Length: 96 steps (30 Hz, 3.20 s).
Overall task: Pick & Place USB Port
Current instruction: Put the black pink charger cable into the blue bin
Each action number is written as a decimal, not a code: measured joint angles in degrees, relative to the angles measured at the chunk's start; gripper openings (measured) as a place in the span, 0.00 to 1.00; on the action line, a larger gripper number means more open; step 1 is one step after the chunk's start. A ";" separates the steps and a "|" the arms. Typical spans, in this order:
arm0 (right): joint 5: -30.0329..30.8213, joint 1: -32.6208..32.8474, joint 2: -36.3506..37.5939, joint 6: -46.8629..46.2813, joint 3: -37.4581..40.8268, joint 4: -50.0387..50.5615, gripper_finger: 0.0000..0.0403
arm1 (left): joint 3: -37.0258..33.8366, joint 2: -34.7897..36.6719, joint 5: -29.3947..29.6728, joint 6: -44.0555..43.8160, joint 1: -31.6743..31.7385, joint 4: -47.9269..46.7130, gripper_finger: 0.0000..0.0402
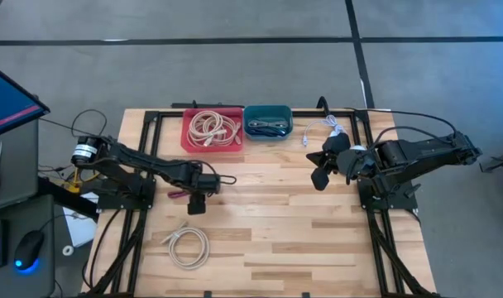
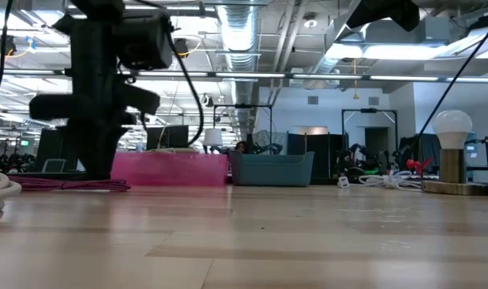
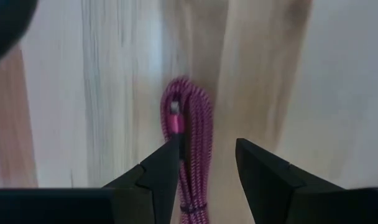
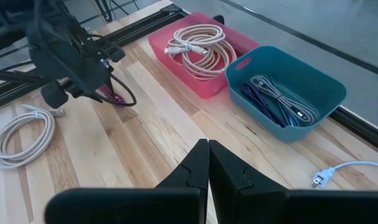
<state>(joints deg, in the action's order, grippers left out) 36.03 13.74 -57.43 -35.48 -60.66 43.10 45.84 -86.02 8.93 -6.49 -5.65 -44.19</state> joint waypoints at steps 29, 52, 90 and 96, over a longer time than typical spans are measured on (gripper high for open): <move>-0.02 0.00 0.00 0.00 0.00 0.25 0.00 | -8.26 5.00 -0.40 -10.57 0.90 11.05 0.05; -0.02 -0.02 0.00 1.57 0.00 1.52 0.00 | -8.17 31.48 2.18 -16.52 3.75 30.60 0.04; -14.24 -7.39 -9.74 18.37 0.00 -31.82 0.01 | -8.04 32.61 3.69 -11.77 3.92 59.27 0.04; -19.56 -9.21 -16.61 13.44 0.01 -33.81 0.14 | -8.04 32.59 3.69 -11.77 3.92 59.74 0.04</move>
<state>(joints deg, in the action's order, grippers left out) 16.47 4.53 -74.04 -22.05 -60.65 9.29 37.80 -53.43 12.62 -18.26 -1.74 15.55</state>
